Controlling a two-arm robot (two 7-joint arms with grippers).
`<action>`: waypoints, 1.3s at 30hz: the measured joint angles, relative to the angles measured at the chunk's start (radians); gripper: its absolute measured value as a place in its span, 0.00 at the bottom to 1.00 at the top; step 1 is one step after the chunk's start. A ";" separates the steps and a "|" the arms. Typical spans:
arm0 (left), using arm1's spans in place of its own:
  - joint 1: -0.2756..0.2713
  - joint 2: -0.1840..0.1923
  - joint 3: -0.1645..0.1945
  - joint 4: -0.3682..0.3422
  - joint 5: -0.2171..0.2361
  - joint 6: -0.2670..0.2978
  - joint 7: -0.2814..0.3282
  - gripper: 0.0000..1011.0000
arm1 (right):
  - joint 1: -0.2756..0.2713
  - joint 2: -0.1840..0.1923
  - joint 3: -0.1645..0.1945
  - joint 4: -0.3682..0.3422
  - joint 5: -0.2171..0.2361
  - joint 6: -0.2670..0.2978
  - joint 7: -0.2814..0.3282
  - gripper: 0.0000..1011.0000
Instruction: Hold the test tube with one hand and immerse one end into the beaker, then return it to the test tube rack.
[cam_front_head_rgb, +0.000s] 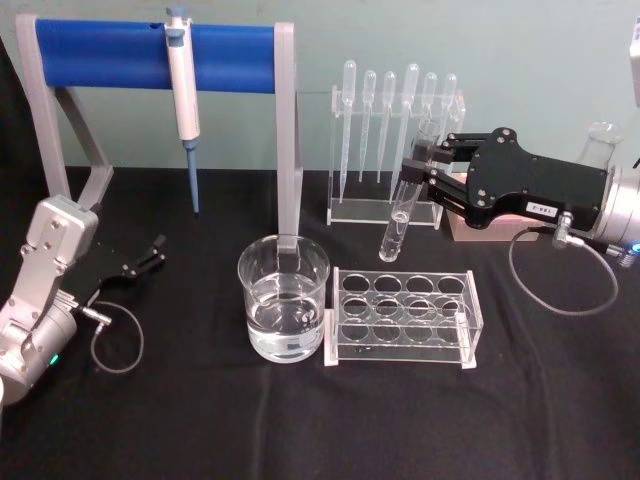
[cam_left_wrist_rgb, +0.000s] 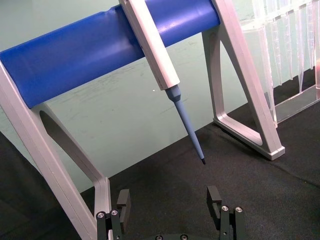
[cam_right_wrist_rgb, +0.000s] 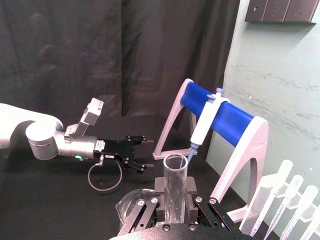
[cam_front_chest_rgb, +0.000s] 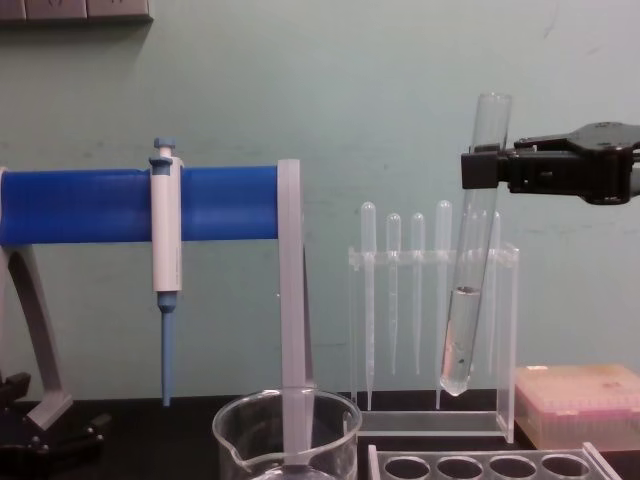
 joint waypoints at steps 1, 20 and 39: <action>0.000 0.000 0.000 0.000 0.000 0.000 0.000 0.99 | 0.000 0.000 0.000 0.000 0.000 0.000 0.000 0.24; 0.000 0.000 0.000 0.000 0.000 0.000 0.000 0.99 | 0.000 0.000 0.000 0.000 0.000 0.000 0.000 0.24; 0.000 0.000 0.000 0.000 0.000 0.000 0.000 0.99 | 0.000 0.000 0.000 0.000 0.000 0.000 0.000 0.24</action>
